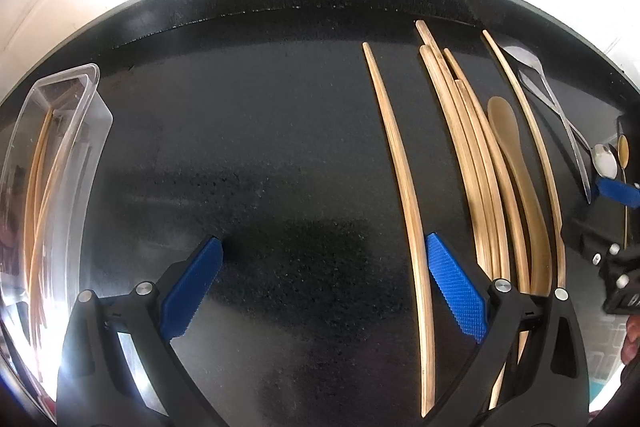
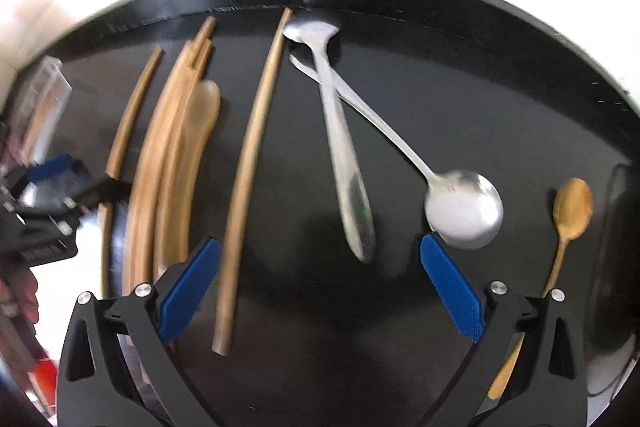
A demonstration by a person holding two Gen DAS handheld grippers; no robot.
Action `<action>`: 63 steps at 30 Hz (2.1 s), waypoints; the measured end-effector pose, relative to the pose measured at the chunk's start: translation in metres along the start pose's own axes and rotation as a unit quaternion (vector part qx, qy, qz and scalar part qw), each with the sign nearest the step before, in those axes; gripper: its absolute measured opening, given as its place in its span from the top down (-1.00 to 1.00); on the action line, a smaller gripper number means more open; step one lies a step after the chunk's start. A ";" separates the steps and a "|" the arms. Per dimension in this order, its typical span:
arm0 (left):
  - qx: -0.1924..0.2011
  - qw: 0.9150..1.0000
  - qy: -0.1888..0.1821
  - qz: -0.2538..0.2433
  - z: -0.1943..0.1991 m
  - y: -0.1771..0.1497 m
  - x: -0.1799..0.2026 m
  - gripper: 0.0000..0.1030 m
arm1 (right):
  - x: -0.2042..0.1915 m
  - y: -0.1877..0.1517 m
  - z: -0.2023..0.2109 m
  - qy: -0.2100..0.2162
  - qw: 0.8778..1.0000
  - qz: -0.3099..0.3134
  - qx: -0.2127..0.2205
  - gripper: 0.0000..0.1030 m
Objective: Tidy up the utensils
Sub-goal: 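Move both open tools back over the chopsticks on the black tray, then close the left tool on a wooden chopstick while the right tool grasps another, then carry the chopstick in the left tool over the container while the right tool carries its chopstick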
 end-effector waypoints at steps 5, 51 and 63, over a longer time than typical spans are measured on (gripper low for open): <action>0.020 1.000 0.005 0.001 0.004 -0.007 -0.003 -0.90 | -0.008 -0.032 0.008 -0.020 0.999 0.001 0.026 -0.90; 0.107 0.993 -0.017 -0.039 0.142 -0.073 0.025 0.90 | -0.073 -0.069 0.106 0.184 0.983 0.005 0.019 0.87; 0.152 0.988 0.032 -0.004 0.204 -0.104 -0.087 0.90 | -0.179 -0.057 0.148 0.288 0.957 0.001 0.029 0.87</action>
Point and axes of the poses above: each gripper's, at about its wrist camera, not at the fingertips, and z roughly against the way its jaws point, x to its right, y to its top, the point moved 5 cm from there along -z, roughly the way its jaws point, and after that the axes turned 10 degrees about -z, right-handed, at the moved point
